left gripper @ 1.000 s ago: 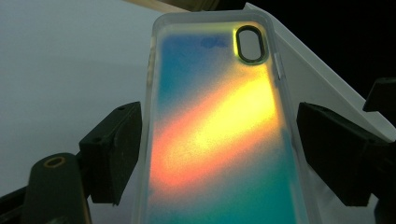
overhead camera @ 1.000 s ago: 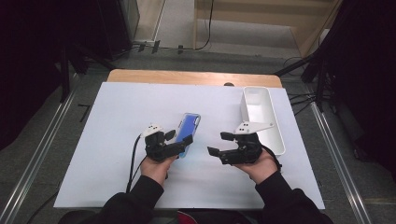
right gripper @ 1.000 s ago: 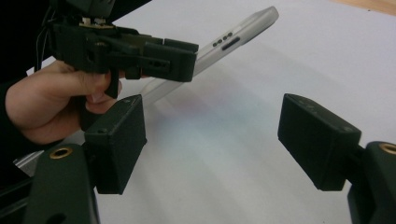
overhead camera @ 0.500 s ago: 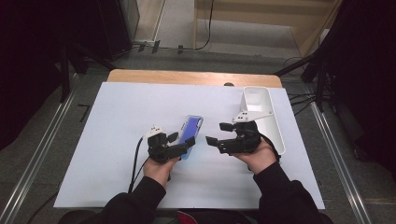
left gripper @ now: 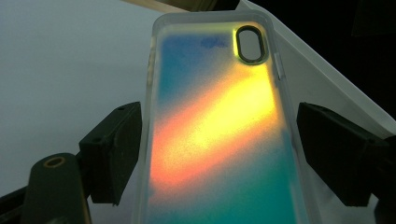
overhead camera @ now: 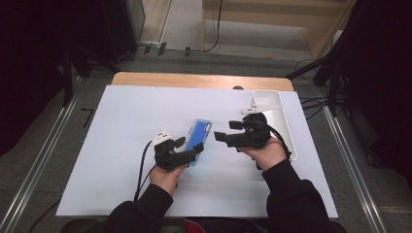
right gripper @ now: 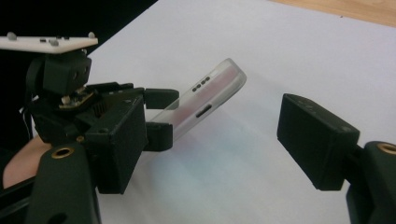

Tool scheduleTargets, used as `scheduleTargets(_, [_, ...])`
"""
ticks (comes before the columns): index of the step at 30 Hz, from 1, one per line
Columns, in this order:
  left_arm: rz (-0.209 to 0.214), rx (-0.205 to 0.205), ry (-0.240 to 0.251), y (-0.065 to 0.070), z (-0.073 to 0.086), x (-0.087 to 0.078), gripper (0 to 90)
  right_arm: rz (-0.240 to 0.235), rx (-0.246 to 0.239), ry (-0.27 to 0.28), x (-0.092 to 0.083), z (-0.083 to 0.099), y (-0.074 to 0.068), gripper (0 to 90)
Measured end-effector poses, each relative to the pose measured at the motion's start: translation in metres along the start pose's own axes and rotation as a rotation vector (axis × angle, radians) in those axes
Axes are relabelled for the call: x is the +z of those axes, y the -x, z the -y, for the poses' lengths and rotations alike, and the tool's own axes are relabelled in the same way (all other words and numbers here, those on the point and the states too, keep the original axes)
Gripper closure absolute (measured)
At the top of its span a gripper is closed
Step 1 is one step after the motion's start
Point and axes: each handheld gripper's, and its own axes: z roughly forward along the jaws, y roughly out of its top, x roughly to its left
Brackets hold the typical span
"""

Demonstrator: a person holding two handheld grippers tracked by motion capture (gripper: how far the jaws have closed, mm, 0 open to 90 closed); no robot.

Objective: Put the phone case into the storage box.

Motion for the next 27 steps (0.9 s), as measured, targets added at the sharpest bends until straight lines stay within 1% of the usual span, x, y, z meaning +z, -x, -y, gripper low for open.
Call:
scheduleTargets(3, [0.003,-0.008,-0.003,0.000,0.000,0.000,16.7,-0.016,0.035,-0.004,0.000,-0.005,0.002,23.1])
scheduleTargets(7, [0.001,-0.004,0.002,0.001,0.000,0.000,16.7,-0.024,0.076,-0.002,0.000,-0.011,0.006,23.2])
scheduleTargets(9, [0.004,-0.003,0.002,0.002,0.001,0.000,16.6,-0.028,0.097,-0.009,0.001,-0.014,0.008,24.8])
scheduleTargets(11, [0.006,-0.001,-0.001,0.003,0.002,0.001,16.7,-0.028,0.110,-0.012,0.002,-0.016,0.009,24.9])
scheduleTargets(13, [0.005,0.002,-0.003,0.003,0.002,0.001,16.7,-0.020,0.107,-0.019,0.005,-0.018,0.009,24.9])
scheduleTargets(14, [0.005,0.002,-0.001,0.004,0.003,0.001,16.7,-0.018,0.115,-0.026,0.006,-0.019,0.009,24.9])
scheduleTargets(17, [0.008,0.005,0.003,0.004,0.003,0.001,16.7,-0.013,0.111,-0.035,0.012,-0.020,0.011,24.9])
scheduleTargets(19, [0.010,0.006,0.004,0.004,0.003,0.001,16.7,-0.018,0.123,-0.037,0.015,-0.020,0.012,24.9])
scheduleTargets(23, [0.013,0.012,0.008,0.005,0.003,0.001,16.7,-0.019,0.125,-0.050,0.020,-0.021,0.017,25.0])
scheduleTargets(27, [0.018,0.007,0.012,0.005,0.004,0.002,16.7,-0.026,0.141,-0.060,0.025,-0.023,0.020,26.2])
